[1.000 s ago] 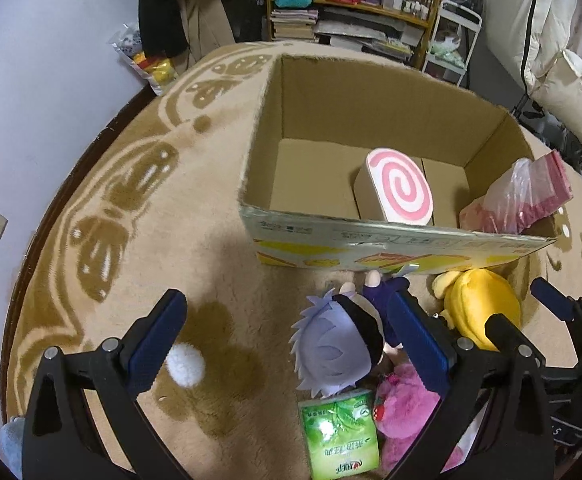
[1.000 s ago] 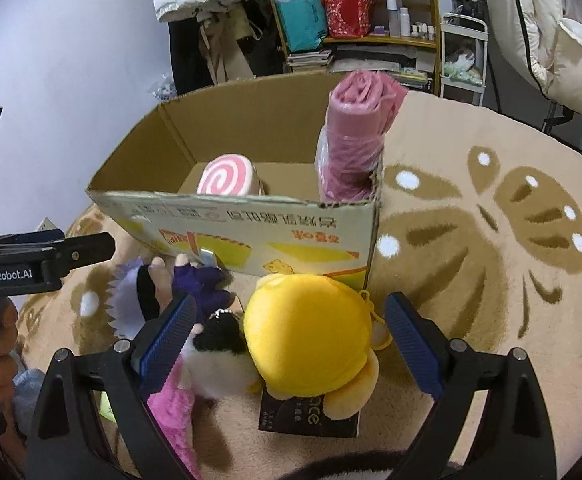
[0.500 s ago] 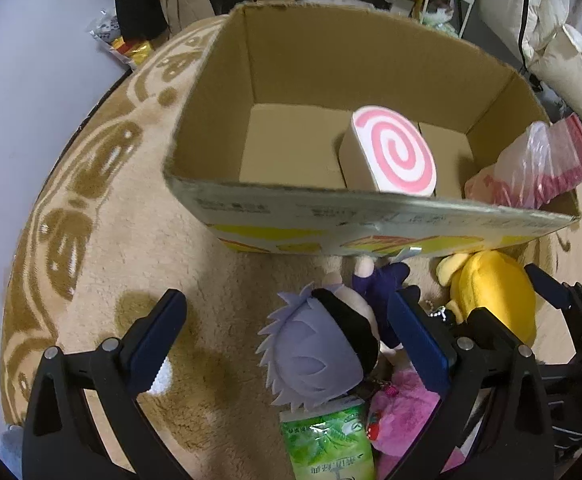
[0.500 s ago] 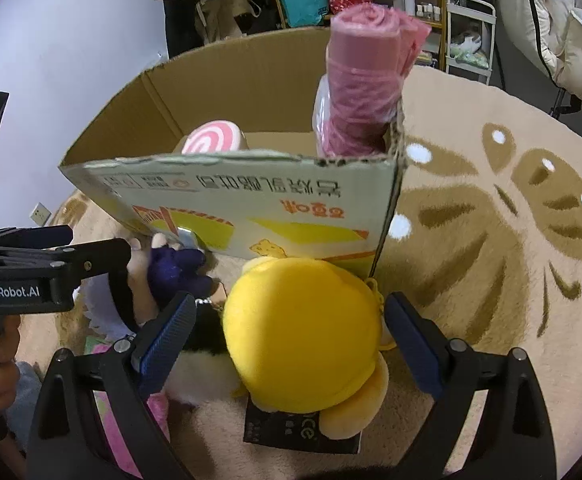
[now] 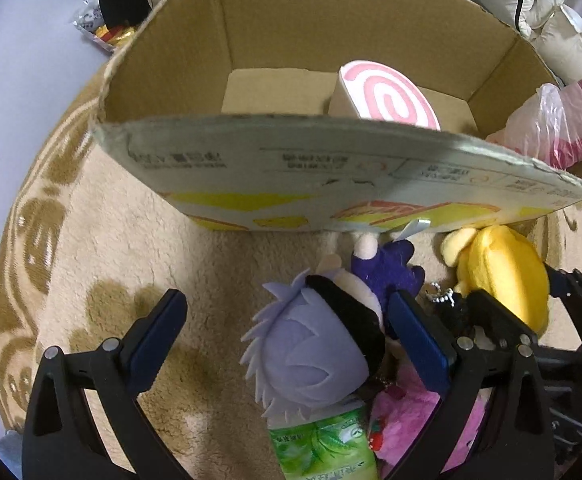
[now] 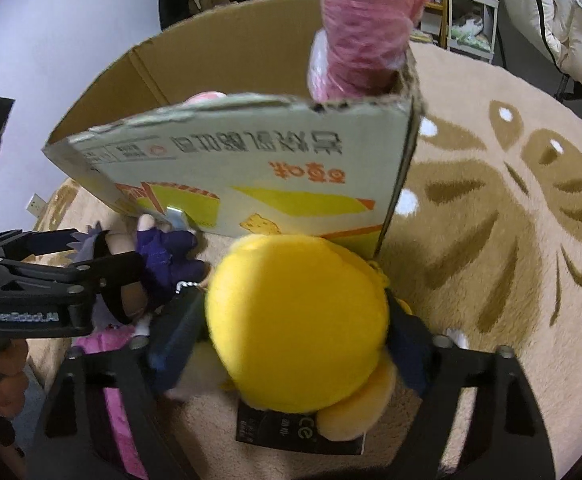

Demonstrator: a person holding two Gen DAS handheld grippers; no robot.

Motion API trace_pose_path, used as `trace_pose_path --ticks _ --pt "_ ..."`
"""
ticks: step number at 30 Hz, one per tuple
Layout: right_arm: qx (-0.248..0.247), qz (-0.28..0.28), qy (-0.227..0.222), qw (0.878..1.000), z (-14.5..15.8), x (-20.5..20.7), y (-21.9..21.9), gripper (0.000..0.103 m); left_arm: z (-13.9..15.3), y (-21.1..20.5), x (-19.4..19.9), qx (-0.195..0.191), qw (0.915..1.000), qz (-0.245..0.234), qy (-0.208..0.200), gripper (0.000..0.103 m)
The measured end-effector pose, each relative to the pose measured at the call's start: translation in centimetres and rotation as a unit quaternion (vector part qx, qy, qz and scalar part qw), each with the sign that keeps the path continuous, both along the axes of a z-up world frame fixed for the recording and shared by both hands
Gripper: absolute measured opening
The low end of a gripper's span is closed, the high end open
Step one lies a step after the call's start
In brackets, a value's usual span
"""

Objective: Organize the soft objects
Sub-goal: 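Grasp the yellow plush with the right tool while the left tool grasps the white-haired doll, then carry the yellow plush and white-haired doll into the box and release both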

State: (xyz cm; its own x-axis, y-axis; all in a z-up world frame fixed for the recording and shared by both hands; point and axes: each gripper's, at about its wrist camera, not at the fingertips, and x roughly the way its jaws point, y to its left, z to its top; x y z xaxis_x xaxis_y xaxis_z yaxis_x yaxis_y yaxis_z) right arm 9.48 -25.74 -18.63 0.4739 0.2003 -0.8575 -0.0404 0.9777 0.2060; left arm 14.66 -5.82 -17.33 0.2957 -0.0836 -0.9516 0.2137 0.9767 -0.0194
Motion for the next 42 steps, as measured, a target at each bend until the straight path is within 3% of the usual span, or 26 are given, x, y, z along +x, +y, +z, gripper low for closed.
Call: trace_pose_path --ticks 5,8,12,17,28,42 --pt "-0.005 0.001 -0.008 1.0 0.3 -0.3 0.0 0.079 0.0 -0.1 -0.2 -0.035 0.9992 -0.002 0.021 0.077" --pt "-0.005 0.001 -0.014 1.0 0.6 -0.4 0.0 0.079 0.1 -0.1 -0.5 -0.055 0.9982 -0.008 0.025 0.056" --pt "-0.007 0.004 -0.028 1.0 1.4 -0.6 0.3 0.079 0.6 -0.5 -1.2 -0.052 0.9984 -0.012 0.017 0.049" --pt "-0.004 0.007 -0.046 0.999 2.5 -1.3 0.3 0.079 2.2 -0.2 -2.4 -0.022 0.9995 0.002 -0.023 0.047" --pt "0.012 -0.011 -0.085 0.996 5.6 -4.0 -0.7 0.079 6.9 2.1 -4.2 -0.006 0.9963 0.03 -0.081 0.047" --pt "0.01 0.003 -0.181 0.983 12.3 -6.7 0.0 0.079 14.6 3.2 -6.2 -0.004 0.9802 0.04 -0.194 0.047"
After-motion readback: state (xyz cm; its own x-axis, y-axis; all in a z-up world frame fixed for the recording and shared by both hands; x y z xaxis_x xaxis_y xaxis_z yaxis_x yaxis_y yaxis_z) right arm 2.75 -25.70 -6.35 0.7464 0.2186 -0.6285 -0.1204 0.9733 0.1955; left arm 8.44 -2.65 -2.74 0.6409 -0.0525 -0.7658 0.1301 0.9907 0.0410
